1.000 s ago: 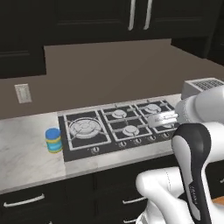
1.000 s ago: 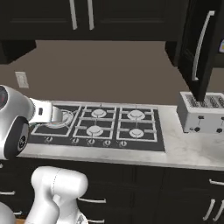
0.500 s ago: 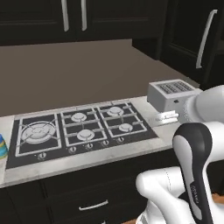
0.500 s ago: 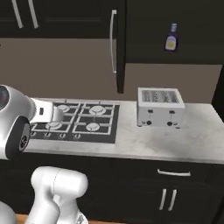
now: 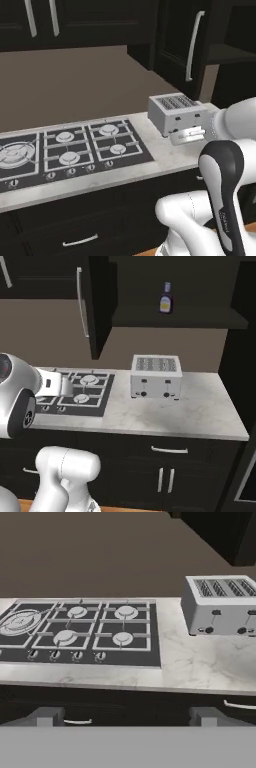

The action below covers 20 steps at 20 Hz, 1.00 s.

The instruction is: Take 2 condiments from the cabinet and move them on the counter near the stove.Make sure the condiments are lined up with each other, next to each other.

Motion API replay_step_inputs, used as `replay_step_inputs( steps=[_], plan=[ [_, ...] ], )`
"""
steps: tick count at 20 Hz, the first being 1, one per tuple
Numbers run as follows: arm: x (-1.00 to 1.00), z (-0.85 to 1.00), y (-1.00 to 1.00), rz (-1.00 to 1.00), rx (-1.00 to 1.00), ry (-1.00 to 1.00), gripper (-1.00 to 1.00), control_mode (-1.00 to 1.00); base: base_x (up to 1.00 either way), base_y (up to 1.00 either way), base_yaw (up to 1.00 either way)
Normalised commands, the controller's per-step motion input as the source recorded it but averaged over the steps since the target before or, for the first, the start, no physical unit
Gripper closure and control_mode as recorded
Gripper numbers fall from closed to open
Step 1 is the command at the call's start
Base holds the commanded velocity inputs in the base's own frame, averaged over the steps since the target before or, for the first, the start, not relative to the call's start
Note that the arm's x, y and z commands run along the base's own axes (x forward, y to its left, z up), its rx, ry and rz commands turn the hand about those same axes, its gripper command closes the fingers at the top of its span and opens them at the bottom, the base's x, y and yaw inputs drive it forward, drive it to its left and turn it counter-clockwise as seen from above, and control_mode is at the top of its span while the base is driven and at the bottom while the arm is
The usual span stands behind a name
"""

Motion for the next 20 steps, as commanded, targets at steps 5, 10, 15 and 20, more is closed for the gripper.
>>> replay_step_inputs(
  steps=[5, 10, 15, 20],
  plan=[
    [0.00, 0.00, 0.00, 0.00, 0.00, 0.00, -1.00, 1.00, 0.15, -0.39, 0.00],
    [0.00, 0.00, 0.00, 0.00, 0.00, 0.00, -1.00, 1.00, 0.08, -0.51, 0.00],
    [0.00, 0.00, 0.00, 0.00, 0.00, 0.00, -1.00, 1.00, 0.21, -0.55, 0.00],
    [0.00, 0.00, 0.00, 0.00, 0.00, 0.00, -1.00, 1.00, 0.36, -0.46, 0.00]
  ],
)
